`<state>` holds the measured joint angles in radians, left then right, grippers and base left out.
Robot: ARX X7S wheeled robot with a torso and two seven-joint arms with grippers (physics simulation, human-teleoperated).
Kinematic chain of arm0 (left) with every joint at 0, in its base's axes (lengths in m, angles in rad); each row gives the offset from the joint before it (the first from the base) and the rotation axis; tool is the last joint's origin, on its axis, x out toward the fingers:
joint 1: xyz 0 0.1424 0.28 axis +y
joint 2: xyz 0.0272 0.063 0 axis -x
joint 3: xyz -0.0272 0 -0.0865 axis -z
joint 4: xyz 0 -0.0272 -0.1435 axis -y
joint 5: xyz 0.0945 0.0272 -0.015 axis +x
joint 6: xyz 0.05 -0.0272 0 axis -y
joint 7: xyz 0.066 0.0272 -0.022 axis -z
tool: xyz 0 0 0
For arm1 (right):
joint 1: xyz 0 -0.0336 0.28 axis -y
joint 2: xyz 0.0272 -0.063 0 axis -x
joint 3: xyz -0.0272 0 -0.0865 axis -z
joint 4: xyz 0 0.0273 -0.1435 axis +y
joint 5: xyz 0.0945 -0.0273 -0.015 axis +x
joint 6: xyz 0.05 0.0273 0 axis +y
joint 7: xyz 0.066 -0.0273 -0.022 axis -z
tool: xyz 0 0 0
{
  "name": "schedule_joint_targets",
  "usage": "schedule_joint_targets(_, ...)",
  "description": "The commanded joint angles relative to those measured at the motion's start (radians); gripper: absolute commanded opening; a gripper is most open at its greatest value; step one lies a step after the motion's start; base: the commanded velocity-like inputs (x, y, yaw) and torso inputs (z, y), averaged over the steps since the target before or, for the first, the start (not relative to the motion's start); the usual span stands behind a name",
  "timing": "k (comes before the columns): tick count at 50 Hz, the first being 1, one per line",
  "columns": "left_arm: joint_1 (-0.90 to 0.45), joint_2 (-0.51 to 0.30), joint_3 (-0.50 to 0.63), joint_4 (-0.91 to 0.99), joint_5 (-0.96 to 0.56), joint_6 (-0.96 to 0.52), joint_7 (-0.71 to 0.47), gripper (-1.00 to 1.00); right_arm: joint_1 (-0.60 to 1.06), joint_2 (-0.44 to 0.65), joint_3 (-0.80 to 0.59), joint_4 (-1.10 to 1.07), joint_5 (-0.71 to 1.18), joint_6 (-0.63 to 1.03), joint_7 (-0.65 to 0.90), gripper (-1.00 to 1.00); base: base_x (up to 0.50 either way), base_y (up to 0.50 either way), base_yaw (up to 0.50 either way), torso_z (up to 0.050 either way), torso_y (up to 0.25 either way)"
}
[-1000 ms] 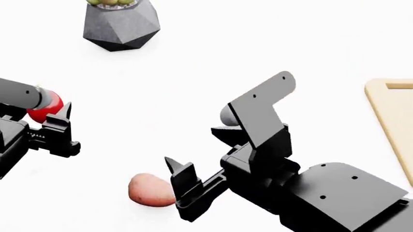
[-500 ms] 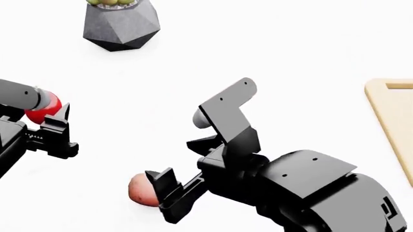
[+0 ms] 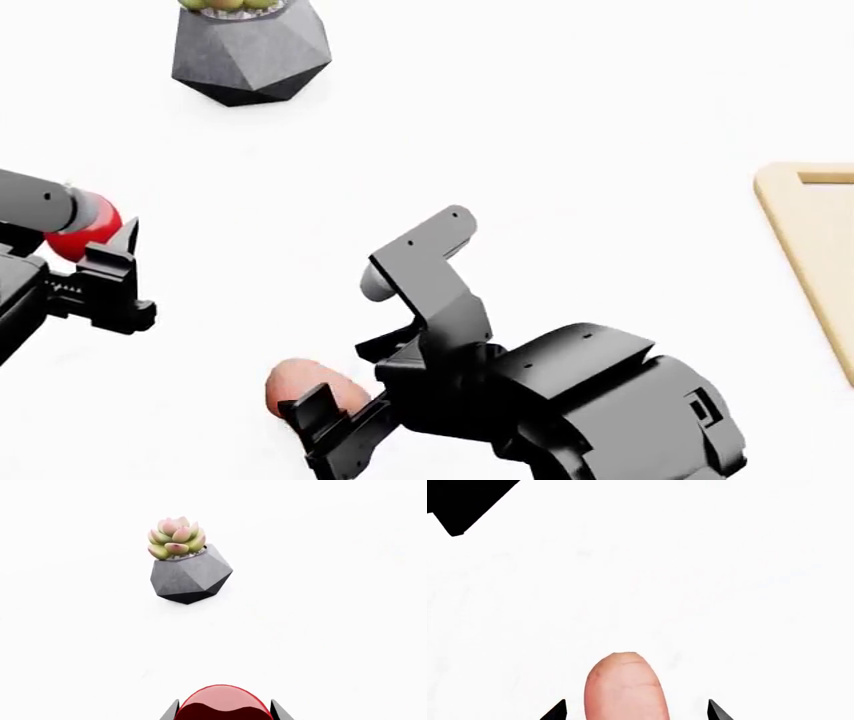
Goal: Place the cherry and the sweet potato on separate cutting boards.
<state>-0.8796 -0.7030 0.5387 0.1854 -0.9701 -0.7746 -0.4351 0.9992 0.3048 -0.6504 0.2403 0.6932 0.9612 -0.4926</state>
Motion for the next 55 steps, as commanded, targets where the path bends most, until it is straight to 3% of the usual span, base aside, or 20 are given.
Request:
schedule_joint_targets(1,0.002,-0.009,-0.005,0.005,-0.018,-0.001,-0.010,-1.00,-0.018,-0.010,-0.009,0.041,0.011,0.006,-0.014,1.00,0.00,0.00,0.00,0.000,0.000)
schedule_joint_targets(8,0.003,-0.007,-0.002,0.002,-0.016,0.002,-0.008,-1.00,-0.015,-0.012,-0.010,0.043,0.012,0.007,-0.009,1.00,0.00,0.00,0.00,0.000,0.000)
schedule_joint_targets(9,0.003,-0.004,-0.001,0.001,-0.014,0.003,-0.009,-1.00,-0.015,-0.012,-0.007,0.038,0.014,0.003,-0.008,-1.00,0.00,0.00,0.00,0.000,0.000)
schedule_joint_targets(23,0.007,0.000,0.002,-0.004,-0.009,0.012,-0.004,-1.00,0.015,0.019,0.062,-0.068,0.056,0.035,0.053,-1.00,0.00,0.00,0.00,0.000,0.000)
schedule_joint_targets(41,-0.010,0.010,0.011,-0.007,-0.008,0.004,0.000,-1.00,-0.038,0.115,0.276,-0.139,0.025,-0.030,0.320,-1.00,0.00,0.00,0.00,0.000,0.001)
schedule_joint_targets(55,-0.005,0.019,0.016,-0.021,0.004,0.020,0.006,-1.00,-0.064,0.117,0.374,0.021,-0.072,-0.162,0.479,-1.00,0.00,0.00,0.00,0.000,0.000)
